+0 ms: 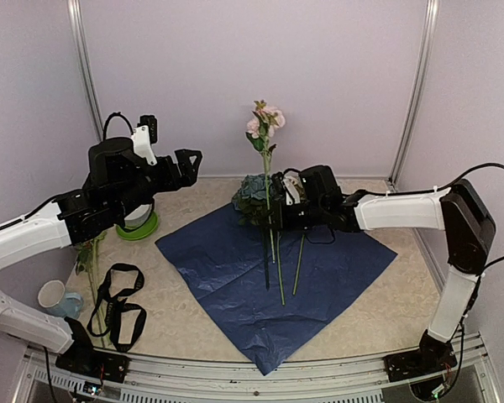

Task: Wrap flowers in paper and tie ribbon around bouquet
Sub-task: Place the fake flower on the flattened wrapping paper.

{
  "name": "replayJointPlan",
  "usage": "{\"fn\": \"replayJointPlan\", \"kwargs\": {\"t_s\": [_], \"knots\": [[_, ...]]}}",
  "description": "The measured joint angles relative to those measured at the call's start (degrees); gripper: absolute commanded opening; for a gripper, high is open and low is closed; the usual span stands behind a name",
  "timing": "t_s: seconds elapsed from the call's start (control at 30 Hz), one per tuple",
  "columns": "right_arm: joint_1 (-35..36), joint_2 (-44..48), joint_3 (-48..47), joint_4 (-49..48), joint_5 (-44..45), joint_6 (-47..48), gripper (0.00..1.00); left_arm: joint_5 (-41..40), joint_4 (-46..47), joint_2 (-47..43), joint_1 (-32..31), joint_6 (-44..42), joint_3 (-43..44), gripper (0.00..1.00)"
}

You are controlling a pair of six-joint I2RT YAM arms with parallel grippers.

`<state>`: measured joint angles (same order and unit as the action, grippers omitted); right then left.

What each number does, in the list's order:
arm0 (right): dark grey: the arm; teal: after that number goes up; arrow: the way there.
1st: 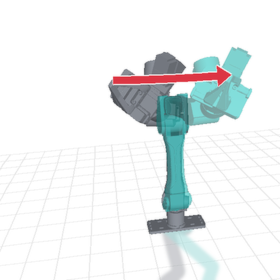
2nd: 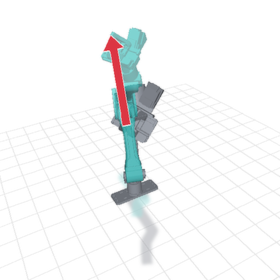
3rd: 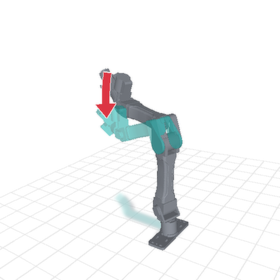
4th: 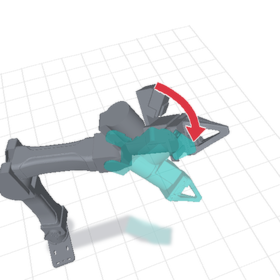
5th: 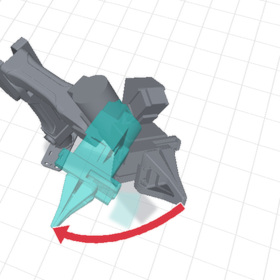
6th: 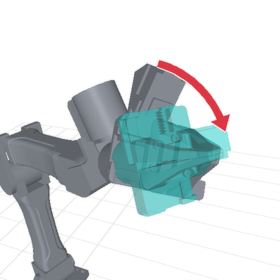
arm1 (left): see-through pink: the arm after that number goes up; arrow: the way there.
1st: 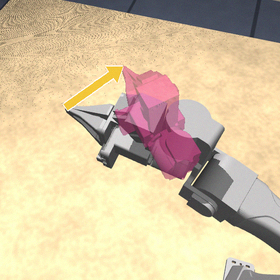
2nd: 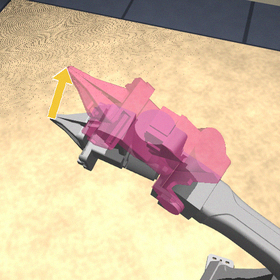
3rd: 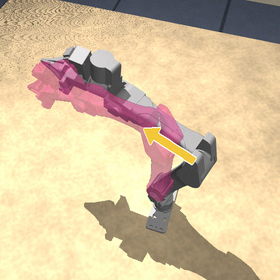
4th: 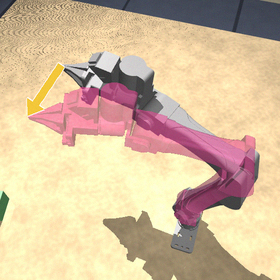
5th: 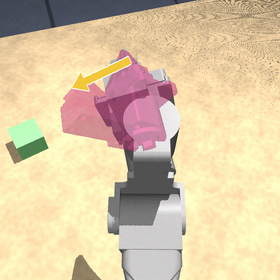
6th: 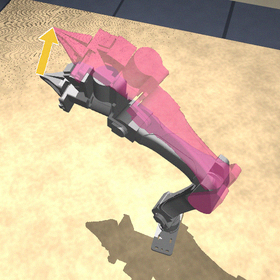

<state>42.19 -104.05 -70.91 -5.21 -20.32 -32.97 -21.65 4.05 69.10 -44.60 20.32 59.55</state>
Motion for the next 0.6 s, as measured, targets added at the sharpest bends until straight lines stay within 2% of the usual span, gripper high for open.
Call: {"fn": "replayJointPlan", "kwargs": {"t_s": [0.17,0.5,0.6], "knots": [[-1.88,-0.48,3.13,7.26,6.19,-2.64,0.00,-4.26,-5.16,0.20,1.64,0.02,0.00,0.99],[-2.25,-5.33,4.09,8.76,8.55,-5.66,0.00,-5.20,-8.90,0.81,3.21,-0.17,0.00,0.99],[-2.25,-5.35,5.55,8.92,8.57,-6.45,0.17,-5.84,-9.77,0.59,4.00,-0.35,0.00,0.99]]}}
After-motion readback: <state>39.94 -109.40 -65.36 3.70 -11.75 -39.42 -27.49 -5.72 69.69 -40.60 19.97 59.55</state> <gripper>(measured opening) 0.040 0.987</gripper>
